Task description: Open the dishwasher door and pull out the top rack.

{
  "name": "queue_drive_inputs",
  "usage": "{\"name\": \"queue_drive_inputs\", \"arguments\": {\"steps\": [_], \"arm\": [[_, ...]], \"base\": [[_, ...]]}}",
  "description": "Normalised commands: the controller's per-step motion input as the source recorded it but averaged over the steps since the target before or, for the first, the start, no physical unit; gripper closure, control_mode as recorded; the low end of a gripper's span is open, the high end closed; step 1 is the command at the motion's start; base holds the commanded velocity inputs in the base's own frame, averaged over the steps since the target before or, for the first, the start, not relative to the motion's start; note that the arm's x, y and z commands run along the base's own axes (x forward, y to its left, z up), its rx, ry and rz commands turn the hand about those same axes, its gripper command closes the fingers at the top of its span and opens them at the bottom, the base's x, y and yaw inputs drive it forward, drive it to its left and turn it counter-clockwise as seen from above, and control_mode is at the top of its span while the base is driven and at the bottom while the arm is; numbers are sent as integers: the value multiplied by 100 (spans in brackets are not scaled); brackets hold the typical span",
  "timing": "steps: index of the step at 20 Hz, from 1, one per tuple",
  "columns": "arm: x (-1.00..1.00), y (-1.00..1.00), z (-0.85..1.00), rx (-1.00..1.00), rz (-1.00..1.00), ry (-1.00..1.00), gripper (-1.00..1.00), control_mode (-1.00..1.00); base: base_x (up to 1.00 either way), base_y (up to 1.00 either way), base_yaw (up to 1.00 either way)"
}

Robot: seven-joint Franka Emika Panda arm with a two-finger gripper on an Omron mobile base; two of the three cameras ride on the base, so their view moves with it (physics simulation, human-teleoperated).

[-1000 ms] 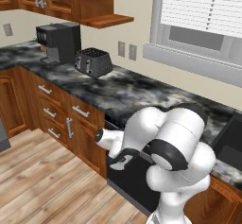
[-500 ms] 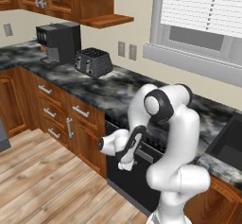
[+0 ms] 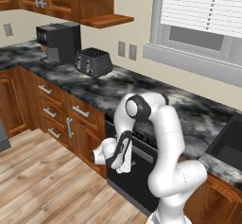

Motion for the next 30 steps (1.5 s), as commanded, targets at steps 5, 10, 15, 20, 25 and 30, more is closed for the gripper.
{"name": "queue_drive_inputs", "arguments": {"steps": [5, 10, 15, 20, 25, 30], "arm": [[66, -18, -12, -5, 0, -1, -100, -100], [74, -27, -41, 0, 0, -1, -100, -100], [59, -19, -45, 0, 1, -3, -100, -100], [42, -18, -63, 0, 2, -5, -100, -100], [43, -30, -25, 0, 0, -11, 100, -100], [56, -37, -8, 0, 0, -7, 100, -100]], "base": [[0, 0, 0], [0, 0, 0], [0, 0, 0], [0, 0, 0], [0, 0, 0], [0, 0, 0]]}}
